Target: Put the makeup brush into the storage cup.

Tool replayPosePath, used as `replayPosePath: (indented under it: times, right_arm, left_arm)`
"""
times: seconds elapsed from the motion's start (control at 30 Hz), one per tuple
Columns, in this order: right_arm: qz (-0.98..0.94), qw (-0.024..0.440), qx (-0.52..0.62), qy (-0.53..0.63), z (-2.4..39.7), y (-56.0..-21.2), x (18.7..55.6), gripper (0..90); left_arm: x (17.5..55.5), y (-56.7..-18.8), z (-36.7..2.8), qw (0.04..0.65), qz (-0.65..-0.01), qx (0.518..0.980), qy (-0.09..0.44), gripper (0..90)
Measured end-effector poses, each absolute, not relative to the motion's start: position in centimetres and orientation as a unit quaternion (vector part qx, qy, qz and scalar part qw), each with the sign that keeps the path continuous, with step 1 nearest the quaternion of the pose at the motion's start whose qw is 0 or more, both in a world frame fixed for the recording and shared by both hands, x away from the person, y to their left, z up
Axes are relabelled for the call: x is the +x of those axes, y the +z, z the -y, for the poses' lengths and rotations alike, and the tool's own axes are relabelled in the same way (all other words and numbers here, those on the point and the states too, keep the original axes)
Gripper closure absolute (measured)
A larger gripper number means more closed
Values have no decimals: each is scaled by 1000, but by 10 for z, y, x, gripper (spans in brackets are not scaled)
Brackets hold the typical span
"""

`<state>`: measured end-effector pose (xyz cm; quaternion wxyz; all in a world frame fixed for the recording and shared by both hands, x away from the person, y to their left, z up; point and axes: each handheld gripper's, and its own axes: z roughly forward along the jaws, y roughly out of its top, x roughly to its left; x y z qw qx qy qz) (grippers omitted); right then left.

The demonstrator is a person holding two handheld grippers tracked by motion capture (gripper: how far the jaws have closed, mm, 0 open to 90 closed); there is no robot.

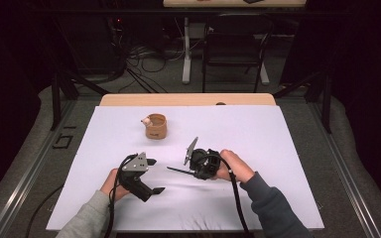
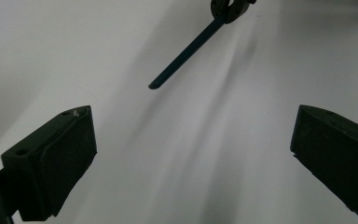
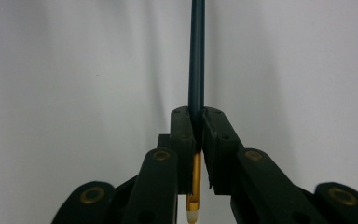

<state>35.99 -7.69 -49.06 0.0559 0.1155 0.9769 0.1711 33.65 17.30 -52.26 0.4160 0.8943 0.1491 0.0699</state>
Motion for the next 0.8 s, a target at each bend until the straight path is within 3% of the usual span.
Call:
replayPosePath:
  times: [0.8]
  right_arm:
    - [-982, 64, 64, 166, 57, -493, 348, 834]
  left_arm:
    - [342, -517, -163, 411, -114, 904, 44, 0]
